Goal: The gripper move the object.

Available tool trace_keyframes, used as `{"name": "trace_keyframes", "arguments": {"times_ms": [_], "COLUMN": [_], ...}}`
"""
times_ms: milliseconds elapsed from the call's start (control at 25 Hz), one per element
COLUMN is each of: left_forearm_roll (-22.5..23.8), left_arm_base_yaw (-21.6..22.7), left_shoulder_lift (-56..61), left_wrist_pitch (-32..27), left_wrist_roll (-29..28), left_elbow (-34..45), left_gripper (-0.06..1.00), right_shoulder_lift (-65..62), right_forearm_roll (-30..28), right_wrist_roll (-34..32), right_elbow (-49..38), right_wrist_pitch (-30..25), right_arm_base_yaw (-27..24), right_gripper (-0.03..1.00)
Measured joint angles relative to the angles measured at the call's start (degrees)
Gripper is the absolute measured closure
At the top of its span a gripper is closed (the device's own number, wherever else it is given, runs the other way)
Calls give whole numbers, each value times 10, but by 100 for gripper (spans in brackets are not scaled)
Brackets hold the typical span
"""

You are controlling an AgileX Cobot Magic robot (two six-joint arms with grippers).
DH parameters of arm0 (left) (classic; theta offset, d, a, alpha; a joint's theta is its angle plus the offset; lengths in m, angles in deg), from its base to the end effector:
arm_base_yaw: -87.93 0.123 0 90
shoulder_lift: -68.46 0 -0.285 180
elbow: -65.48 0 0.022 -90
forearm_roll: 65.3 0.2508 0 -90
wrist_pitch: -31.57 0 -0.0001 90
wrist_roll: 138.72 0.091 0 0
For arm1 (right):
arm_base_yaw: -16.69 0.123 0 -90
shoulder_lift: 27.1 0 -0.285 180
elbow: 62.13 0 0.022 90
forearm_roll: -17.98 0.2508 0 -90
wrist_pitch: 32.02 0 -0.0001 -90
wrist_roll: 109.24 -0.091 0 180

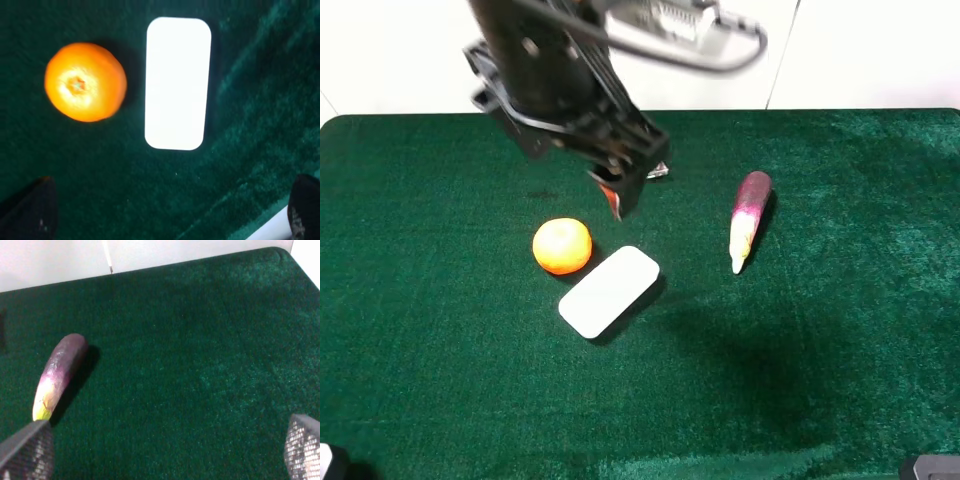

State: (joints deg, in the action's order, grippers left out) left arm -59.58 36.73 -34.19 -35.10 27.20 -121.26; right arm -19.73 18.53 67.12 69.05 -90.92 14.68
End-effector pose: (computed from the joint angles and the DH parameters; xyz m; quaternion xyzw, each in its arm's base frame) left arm 0.2204 -0.2608 0.3107 0.3262 0.9319 -0.0409 0.1534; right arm -0.0041 0.0009 0.2787 0.0415 0.8428 0.0124 0.5365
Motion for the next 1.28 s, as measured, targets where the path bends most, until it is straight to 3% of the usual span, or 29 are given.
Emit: {"name": "trace_keyframes", "arguments": {"times_ms": [400,880,1280], "left_forearm_roll": [22,30,73], "left_arm_base_yaw": [43,133,141], "left_shoulder_lift": [138,416,672], "left_wrist_pitch": [-1,-3,-3], "left_wrist_roll": [14,52,47], "left_elbow": [28,199,311], "left_gripper": [0,-4,-5], "right_shoulder_lift": [0,0,0], "right_forearm_roll": [0,0,0], "right_wrist_roll": [0,0,0], "right_elbow": [0,0,0], "right_wrist_pitch": [0,0,0], "right_arm_base_yaw": [0,0,0], "right_gripper": [28,28,28]}}
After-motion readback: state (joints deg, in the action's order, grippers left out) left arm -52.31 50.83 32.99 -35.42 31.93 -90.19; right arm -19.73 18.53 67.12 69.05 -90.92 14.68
